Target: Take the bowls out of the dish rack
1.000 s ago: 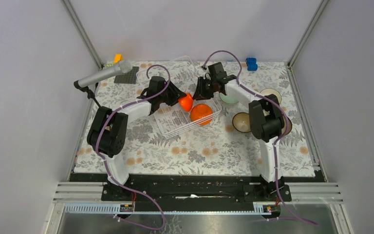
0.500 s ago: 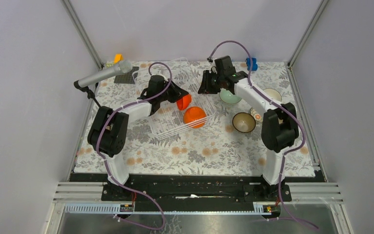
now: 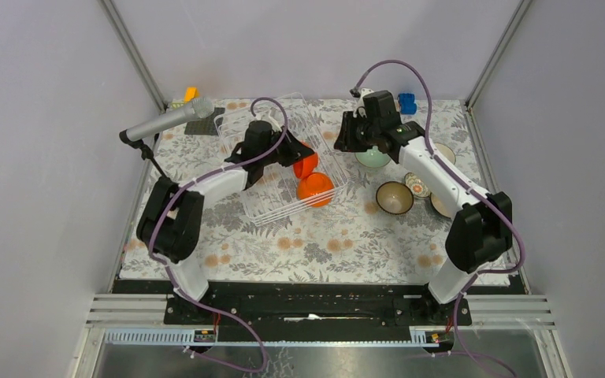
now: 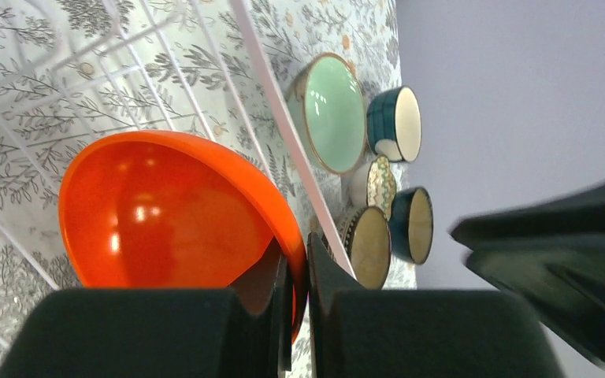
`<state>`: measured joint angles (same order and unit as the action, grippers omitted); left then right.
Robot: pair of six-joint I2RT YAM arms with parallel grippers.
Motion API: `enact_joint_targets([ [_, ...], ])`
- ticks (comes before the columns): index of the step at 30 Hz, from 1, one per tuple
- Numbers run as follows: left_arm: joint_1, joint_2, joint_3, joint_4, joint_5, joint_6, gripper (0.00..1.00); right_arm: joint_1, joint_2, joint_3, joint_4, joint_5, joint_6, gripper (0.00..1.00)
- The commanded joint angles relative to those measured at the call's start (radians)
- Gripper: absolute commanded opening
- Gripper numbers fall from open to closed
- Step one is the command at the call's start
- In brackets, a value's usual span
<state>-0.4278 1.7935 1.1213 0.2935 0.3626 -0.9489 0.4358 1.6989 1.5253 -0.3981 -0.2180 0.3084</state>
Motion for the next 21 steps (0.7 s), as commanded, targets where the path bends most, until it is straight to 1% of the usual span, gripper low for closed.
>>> enact_joint_targets([
  [1,-0.055,-0.21,0.038,-0.102,-0.085,0.155,0.0,0.002,-0.088,-0.073,0.023,0.089,-0.028,0.34],
  [5,-0.104,-0.366,0.023,-0.301,-0.234,0.277,0.0,0.003,-0.133,-0.133,0.047,0.118,-0.028,0.34],
  [8,-0.126,-0.508,-0.018,-0.421,-0.347,0.325,0.0,0.002,-0.141,-0.152,0.05,0.107,-0.028,0.36],
  [10,-0.129,-0.599,-0.068,-0.478,-0.421,0.336,0.0,0.008,-0.13,-0.147,0.038,0.055,-0.041,0.41],
  [12,-0.129,-0.675,-0.098,-0.568,-0.507,0.336,0.0,0.043,-0.104,-0.099,-0.016,0.042,-0.082,0.44],
  [16,-0.129,-0.796,-0.118,-0.782,-0.686,0.313,0.0,0.145,-0.066,-0.049,-0.081,0.201,-0.141,0.5],
  [20,-0.127,-0.898,-0.165,-0.938,-0.854,0.248,0.0,0.169,-0.057,-0.056,-0.065,0.193,-0.13,0.5],
  [21,-0.127,-0.913,-0.175,-0.983,-0.894,0.206,0.0,0.171,-0.058,-0.062,-0.057,0.186,-0.127,0.5],
])
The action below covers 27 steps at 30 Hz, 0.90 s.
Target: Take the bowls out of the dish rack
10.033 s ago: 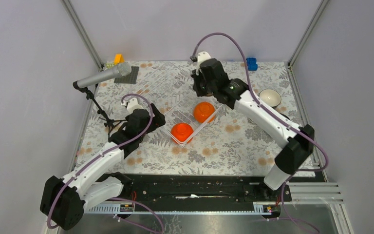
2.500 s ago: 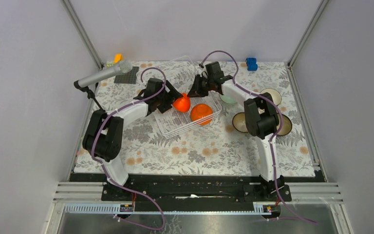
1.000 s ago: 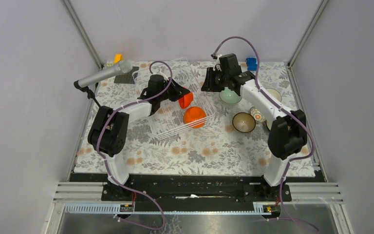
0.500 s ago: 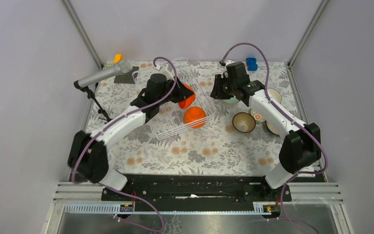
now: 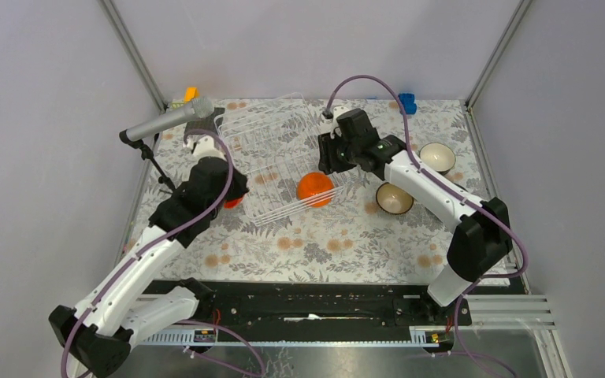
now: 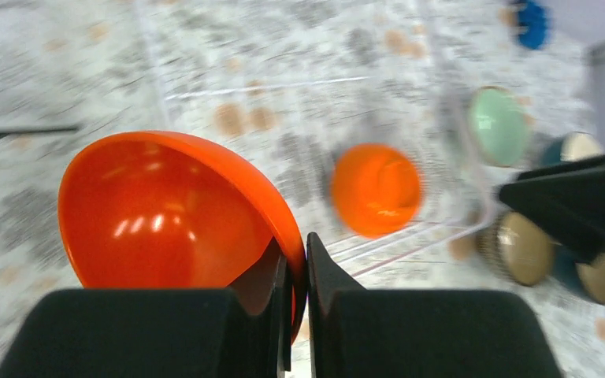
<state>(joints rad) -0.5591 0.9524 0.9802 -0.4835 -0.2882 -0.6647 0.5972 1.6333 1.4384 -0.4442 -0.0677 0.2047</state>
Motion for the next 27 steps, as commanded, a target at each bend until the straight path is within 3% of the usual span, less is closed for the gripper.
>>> enact_joint_targets([
  [1,0.004,-0.086,-0.041,-0.261,-0.303,-0.128,0.0,0.013,0.006,0.018,-0.003,0.032,-0.02,0.51],
  [4,0.005,-0.092,-0.064,-0.393,-0.356,-0.266,0.0,0.015,0.001,0.01,0.012,0.028,-0.015,0.51],
  [9,0.055,-0.02,-0.125,-0.462,-0.393,-0.394,0.0,0.02,0.007,0.011,0.025,0.011,-0.005,0.51],
  [13,0.13,0.033,-0.194,-0.354,-0.32,-0.355,0.0,0.033,0.015,0.013,0.025,0.003,-0.002,0.51],
  [27,0.145,0.301,-0.209,-0.091,-0.259,-0.355,0.0,0.079,0.118,0.04,0.056,0.001,0.013,0.5],
])
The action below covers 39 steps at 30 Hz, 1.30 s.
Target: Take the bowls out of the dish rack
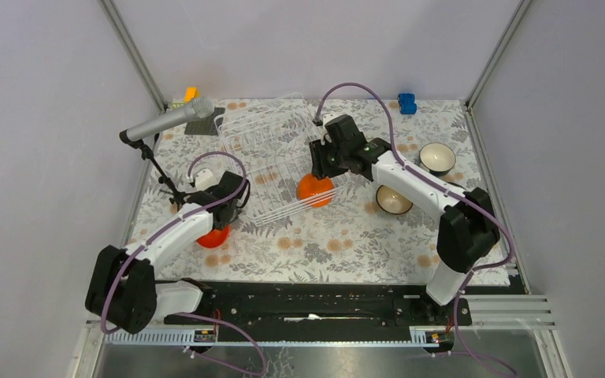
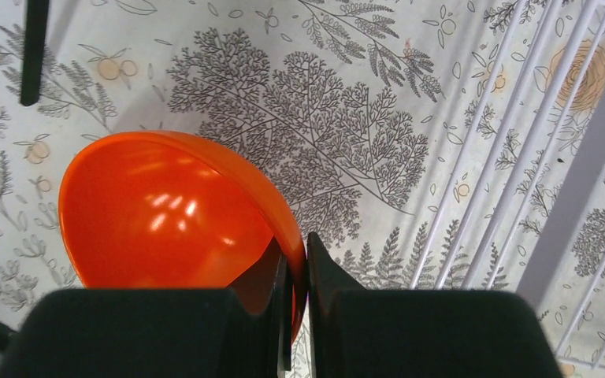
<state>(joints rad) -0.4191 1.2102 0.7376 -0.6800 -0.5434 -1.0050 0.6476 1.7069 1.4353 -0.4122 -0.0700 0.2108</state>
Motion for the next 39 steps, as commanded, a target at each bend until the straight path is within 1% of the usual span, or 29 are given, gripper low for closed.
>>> enact_joint_targets([
  [1,0.005,0.061,0.038,0.125,0.001,-0.006,0.0,0.039,0.068,0.059,0.015,0.018,0.004,0.5],
  [4,0.006,0.107,0.058,0.172,0.043,0.028,0.0,0.054,0.134,0.116,-0.028,0.077,0.001,0.49],
  [7,0.005,0.14,0.079,0.205,0.084,0.044,0.0,0.055,0.194,0.168,-0.075,0.167,0.015,0.46],
  [13,0.005,0.173,0.101,0.28,0.143,0.07,0.0,0.055,0.24,0.199,-0.112,0.335,0.04,0.41],
  [17,0.003,0.21,0.11,0.354,0.204,0.118,0.02,0.055,0.267,0.224,-0.127,0.362,0.04,0.38],
  [21,-0.006,0.265,0.137,0.387,0.239,0.138,0.04,0.055,0.305,0.254,-0.145,0.373,0.047,0.38],
  [25,-0.014,0.299,0.161,0.396,0.285,0.175,0.04,0.055,0.332,0.271,-0.144,0.318,0.048,0.38],
  [27,-0.015,0.287,0.164,0.358,0.23,0.175,0.04,0.055,0.342,0.276,-0.136,0.281,0.055,0.38],
  [30,-0.014,0.251,0.174,0.254,0.099,0.169,0.06,0.055,0.361,0.298,-0.126,0.217,0.065,0.38],
  [31,-0.014,0.238,0.177,0.218,0.065,0.162,0.07,0.055,0.366,0.304,-0.12,0.189,0.069,0.38],
  [33,-0.015,0.205,0.163,0.174,0.033,0.15,0.13,0.056,0.373,0.31,-0.092,0.122,0.075,0.38],
  [36,-0.015,0.164,0.124,0.167,0.048,0.138,0.2,0.056,0.374,0.313,-0.046,0.015,0.091,0.39],
  [39,-0.015,0.151,0.106,0.158,0.066,0.135,0.23,0.055,0.37,0.321,-0.019,-0.042,0.107,0.39],
])
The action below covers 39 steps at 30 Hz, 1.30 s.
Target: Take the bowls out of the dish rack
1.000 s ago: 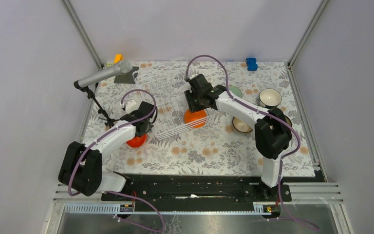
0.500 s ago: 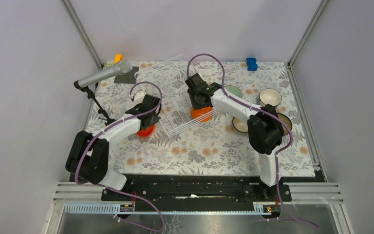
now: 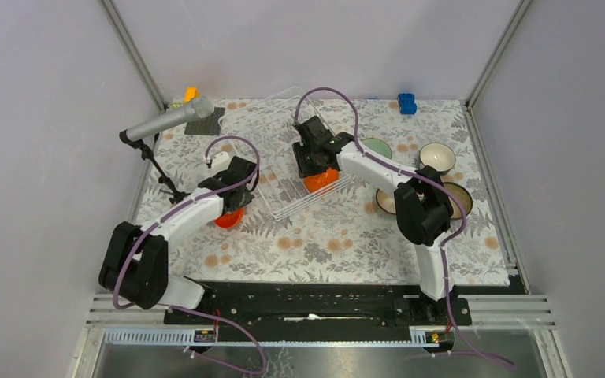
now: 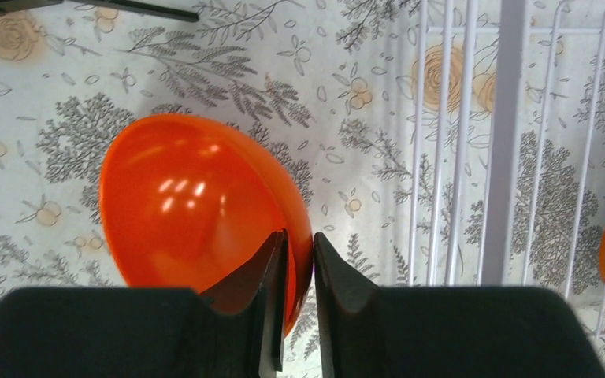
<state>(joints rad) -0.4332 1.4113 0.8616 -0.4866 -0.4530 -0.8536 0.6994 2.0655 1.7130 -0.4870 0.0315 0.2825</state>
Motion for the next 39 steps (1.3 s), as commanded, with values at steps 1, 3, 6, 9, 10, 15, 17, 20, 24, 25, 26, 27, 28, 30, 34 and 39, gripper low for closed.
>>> enact_joint_targets([
  [1,-0.001,-0.051,-0.018,-0.04,-0.022,-0.015,0.25,0.003,0.007,0.045,0.059,-0.151,0.035,0.39],
  [3,-0.002,-0.058,-0.016,-0.047,-0.015,-0.011,0.4,0.003,-0.007,0.039,0.063,-0.152,0.029,0.39],
  [6,-0.006,-0.081,-0.019,-0.044,-0.013,-0.01,0.49,0.003,-0.043,0.016,0.065,-0.116,0.013,0.41],
  [9,-0.009,-0.105,-0.025,-0.032,-0.007,-0.009,0.5,0.002,-0.085,-0.009,0.051,-0.009,-0.004,0.43],
  [10,-0.01,-0.112,-0.027,-0.031,-0.004,-0.007,0.5,0.002,-0.092,-0.01,0.041,0.028,-0.009,0.44],
  [15,-0.012,-0.139,-0.036,-0.009,0.032,0.014,0.51,-0.009,-0.093,0.011,-0.058,0.203,-0.027,0.56],
  [17,-0.011,-0.145,-0.048,0.01,0.054,0.02,0.51,-0.018,-0.097,-0.002,-0.072,0.252,-0.028,0.64],
  [20,-0.013,-0.149,-0.07,0.031,0.082,0.015,0.51,-0.037,-0.101,-0.033,-0.073,0.27,-0.025,0.78],
  [24,-0.015,-0.158,-0.081,0.036,0.098,0.01,0.52,-0.051,-0.079,-0.051,-0.073,0.284,-0.022,0.91],
  [25,-0.015,-0.164,-0.08,0.036,0.099,0.013,0.52,-0.052,-0.071,-0.053,-0.073,0.287,-0.02,0.93],
  [26,-0.015,-0.175,-0.08,0.036,0.101,0.015,0.52,-0.053,-0.062,-0.051,-0.073,0.284,-0.02,0.94],
  [27,-0.015,-0.187,-0.081,0.033,0.1,0.016,0.52,-0.055,-0.05,-0.048,-0.074,0.28,-0.02,0.94],
  [28,-0.015,-0.2,-0.081,0.032,0.099,0.015,0.52,-0.056,-0.039,-0.044,-0.074,0.273,-0.019,0.94],
  [30,-0.015,-0.23,-0.078,0.024,0.097,0.013,0.52,-0.059,-0.018,-0.029,-0.077,0.255,-0.014,0.92],
  [34,-0.015,-0.29,-0.075,0.018,0.097,0.017,0.53,-0.064,0.02,0.006,-0.085,0.205,-0.003,0.81],
  [39,-0.015,-0.352,-0.061,0.012,0.105,0.03,0.54,-0.064,0.007,0.02,-0.076,0.166,0.002,0.6],
])
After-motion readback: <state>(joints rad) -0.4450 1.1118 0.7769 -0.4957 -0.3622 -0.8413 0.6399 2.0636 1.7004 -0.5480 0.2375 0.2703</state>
